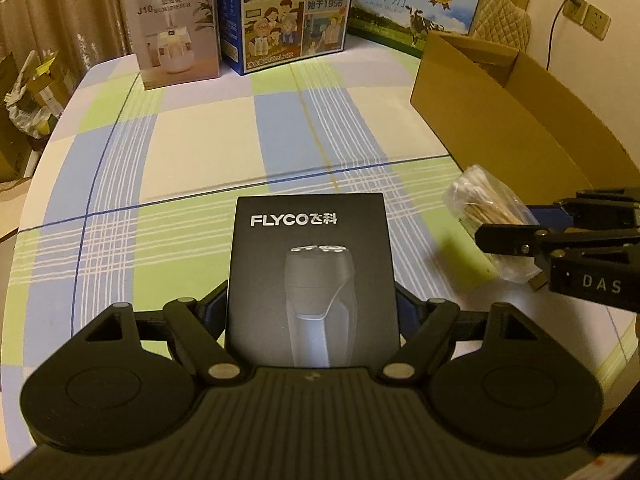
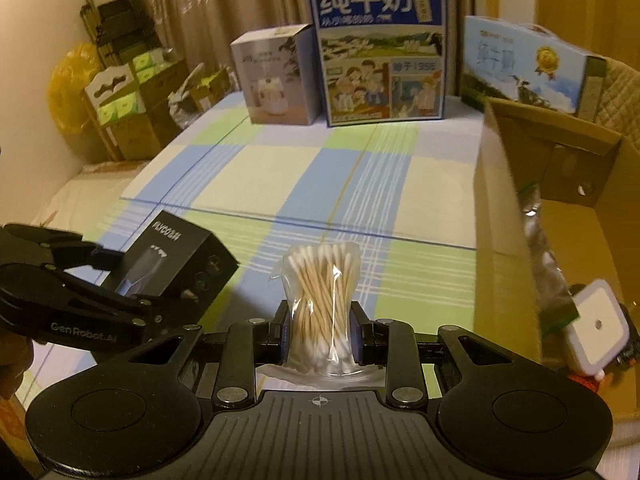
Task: Organize objects
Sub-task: 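Lift the swab bag with the right tool while the left tool lifts the shaver box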
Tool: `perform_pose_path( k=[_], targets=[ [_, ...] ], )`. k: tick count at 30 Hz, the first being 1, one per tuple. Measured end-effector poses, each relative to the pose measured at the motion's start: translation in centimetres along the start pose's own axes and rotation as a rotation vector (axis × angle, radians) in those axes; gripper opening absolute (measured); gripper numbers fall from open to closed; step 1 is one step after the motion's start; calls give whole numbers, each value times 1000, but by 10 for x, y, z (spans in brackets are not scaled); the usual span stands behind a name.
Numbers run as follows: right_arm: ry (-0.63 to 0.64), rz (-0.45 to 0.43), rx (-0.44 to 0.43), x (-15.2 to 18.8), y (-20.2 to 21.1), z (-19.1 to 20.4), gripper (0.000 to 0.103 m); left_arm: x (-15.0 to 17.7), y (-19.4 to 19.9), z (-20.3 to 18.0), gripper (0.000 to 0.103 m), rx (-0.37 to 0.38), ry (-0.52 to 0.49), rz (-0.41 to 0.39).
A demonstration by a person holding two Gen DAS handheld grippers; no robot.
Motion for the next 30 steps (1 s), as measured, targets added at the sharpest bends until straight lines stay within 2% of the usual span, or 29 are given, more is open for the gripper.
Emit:
perform_pose_path(
  k=[8, 16, 30],
  targets=[
    [-24, -83, 25, 11, 42, 9, 25, 3, 45, -13, 76, 6, 88, -54],
    [-109, -153, 60, 43, 100, 11, 25, 28, 94, -44, 76, 42, 130, -82],
    [-145, -180, 243, 85, 198, -34, 25, 44, 134, -133, 76, 167, 103, -117]
  ],
)
Point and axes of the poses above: each gripper's, at about its wrist camera, not at the fingertips, and y roughly against the way its jaws point, z to its left, x to its underside, the point moved 10 cm from there along -y, roughly the way its jaws point, and after that the axes turned 12 degrees about -x, right-handed, at the moved point
